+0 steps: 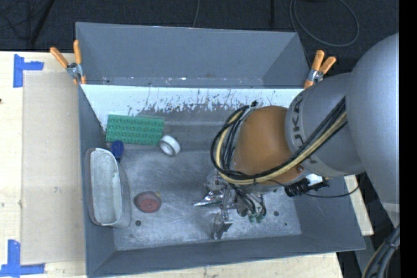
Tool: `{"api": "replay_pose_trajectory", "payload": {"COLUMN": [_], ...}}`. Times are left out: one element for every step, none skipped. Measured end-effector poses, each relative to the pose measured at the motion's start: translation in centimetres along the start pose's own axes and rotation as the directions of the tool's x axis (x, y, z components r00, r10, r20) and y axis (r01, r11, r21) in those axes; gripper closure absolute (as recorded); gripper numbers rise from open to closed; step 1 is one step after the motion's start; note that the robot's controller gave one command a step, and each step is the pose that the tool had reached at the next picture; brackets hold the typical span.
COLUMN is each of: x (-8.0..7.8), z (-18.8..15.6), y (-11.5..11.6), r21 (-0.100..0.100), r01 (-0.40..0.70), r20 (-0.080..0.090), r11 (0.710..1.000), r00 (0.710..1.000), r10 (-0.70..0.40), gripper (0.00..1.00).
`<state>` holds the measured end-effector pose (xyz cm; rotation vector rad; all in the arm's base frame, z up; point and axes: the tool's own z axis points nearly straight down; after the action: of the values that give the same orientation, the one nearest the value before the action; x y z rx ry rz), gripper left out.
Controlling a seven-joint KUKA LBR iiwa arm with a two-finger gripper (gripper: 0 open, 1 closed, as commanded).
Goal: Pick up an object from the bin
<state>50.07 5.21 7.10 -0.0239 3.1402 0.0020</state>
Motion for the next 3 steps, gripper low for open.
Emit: {"api": "replay_pose_trajectory", "payload": {"x": [-0.1, 0.0, -0.1], "z": [0.0, -0.2, -3.1], "y": [0.0, 0.1, 0.1], "r21": [0.001, 0.001, 0.001], "r01": [0.003, 0.005, 0.009], "r20": [-0.001, -0.004, 0.000], "r11": [1.000, 1.000, 1.000], "r00": [1.000, 1.000, 1.000], "r10": [-0.003, -0.005, -0.009], "gripper": [0.00, 1.00, 1.00]}}
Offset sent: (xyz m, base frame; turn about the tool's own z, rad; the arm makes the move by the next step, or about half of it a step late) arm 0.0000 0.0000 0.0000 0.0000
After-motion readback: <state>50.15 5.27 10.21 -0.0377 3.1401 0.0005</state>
